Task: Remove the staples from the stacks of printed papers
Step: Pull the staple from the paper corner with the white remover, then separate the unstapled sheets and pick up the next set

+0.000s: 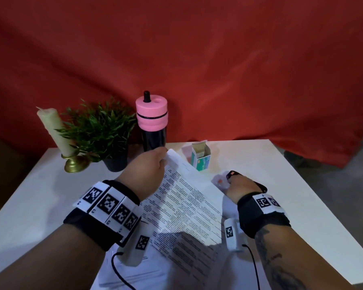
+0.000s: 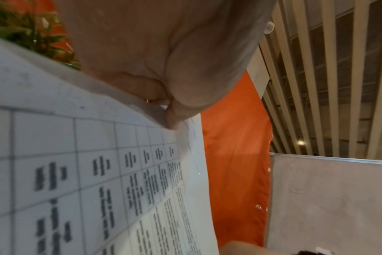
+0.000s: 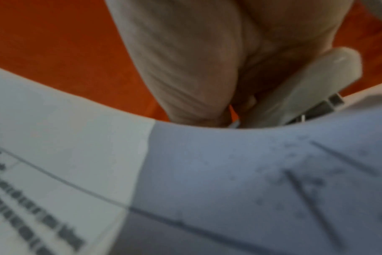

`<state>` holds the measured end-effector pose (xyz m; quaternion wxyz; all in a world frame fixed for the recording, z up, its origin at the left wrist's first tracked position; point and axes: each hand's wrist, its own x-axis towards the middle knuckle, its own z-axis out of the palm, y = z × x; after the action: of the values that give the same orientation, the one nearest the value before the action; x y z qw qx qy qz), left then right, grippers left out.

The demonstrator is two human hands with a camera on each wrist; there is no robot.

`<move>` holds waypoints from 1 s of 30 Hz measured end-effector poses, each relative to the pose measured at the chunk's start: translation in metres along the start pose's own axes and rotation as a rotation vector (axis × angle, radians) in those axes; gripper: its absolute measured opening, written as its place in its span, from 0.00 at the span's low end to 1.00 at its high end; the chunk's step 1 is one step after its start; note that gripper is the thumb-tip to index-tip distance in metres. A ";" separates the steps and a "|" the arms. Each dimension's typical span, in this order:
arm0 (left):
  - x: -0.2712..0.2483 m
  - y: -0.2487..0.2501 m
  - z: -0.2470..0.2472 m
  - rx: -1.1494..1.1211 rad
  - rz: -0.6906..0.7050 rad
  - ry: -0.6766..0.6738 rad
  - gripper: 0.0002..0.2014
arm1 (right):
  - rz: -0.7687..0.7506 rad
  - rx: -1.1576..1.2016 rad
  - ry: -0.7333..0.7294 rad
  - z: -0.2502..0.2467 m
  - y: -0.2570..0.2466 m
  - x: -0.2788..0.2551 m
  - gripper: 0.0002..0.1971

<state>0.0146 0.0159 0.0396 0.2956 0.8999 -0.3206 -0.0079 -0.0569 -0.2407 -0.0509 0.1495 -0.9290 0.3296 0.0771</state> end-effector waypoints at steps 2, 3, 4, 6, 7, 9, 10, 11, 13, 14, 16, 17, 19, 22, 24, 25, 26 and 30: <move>0.001 -0.001 -0.002 0.003 0.002 0.054 0.15 | -0.121 0.212 0.067 -0.011 -0.005 -0.010 0.18; 0.002 -0.001 -0.003 0.007 0.001 0.073 0.14 | -0.196 0.422 0.071 -0.018 -0.009 -0.019 0.17; 0.003 -0.002 -0.004 0.013 0.005 0.083 0.13 | -0.259 0.652 0.026 -0.025 -0.013 -0.031 0.16; 0.005 -0.003 -0.004 0.001 0.024 0.102 0.13 | -0.350 0.877 -0.121 -0.034 -0.018 -0.048 0.16; 0.006 -0.003 -0.005 -0.015 0.037 0.115 0.13 | -0.385 0.857 -0.170 -0.035 -0.018 -0.053 0.16; 0.008 0.002 -0.006 -0.079 0.072 0.157 0.09 | -0.398 0.745 -0.174 -0.033 -0.014 -0.060 0.10; 0.008 0.005 -0.005 -0.112 0.095 0.186 0.08 | -0.378 0.710 -0.134 -0.032 -0.010 -0.062 0.06; 0.008 0.007 -0.005 -0.134 0.131 0.235 0.09 | -0.365 0.720 -0.101 -0.033 -0.007 -0.064 0.05; 0.010 0.011 0.000 -0.117 0.198 0.341 0.15 | -0.338 0.789 -0.047 -0.033 0.005 -0.069 0.06; 0.011 0.012 0.003 -0.075 0.196 0.389 0.20 | -0.324 0.839 -0.020 -0.035 0.011 -0.073 0.07; 0.015 0.013 0.009 -0.033 0.125 0.451 0.29 | -0.270 0.983 0.031 -0.039 0.027 -0.079 0.06; 0.016 0.015 0.013 -0.055 0.082 0.466 0.34 | -0.243 1.045 0.074 -0.043 0.036 -0.083 0.08; 0.020 0.024 0.026 -0.182 0.032 0.457 0.40 | -0.184 1.128 0.168 -0.048 0.059 -0.087 0.07; 0.028 0.053 0.056 -0.556 -0.072 0.234 0.41 | -0.119 1.242 0.283 -0.052 0.097 -0.094 0.07; 0.030 0.080 0.082 -0.670 -0.147 -0.064 0.27 | -0.026 1.310 0.348 -0.056 0.123 -0.101 0.08; 0.028 0.092 0.094 -0.625 -0.160 -0.201 0.20 | 0.016 1.355 0.369 -0.056 0.136 -0.103 0.07; 0.025 0.104 0.106 -0.571 -0.150 -0.310 0.17 | 0.050 1.395 0.388 -0.056 0.150 -0.106 0.06; 0.007 0.166 0.152 -0.484 -0.023 -0.494 0.16 | 0.218 1.405 0.481 -0.049 0.225 -0.124 0.07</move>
<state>-0.1058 -0.1709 0.0049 0.4138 0.7783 -0.3611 -0.3044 -0.2928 -0.3499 -0.0253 0.6227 -0.5682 0.4152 -0.3422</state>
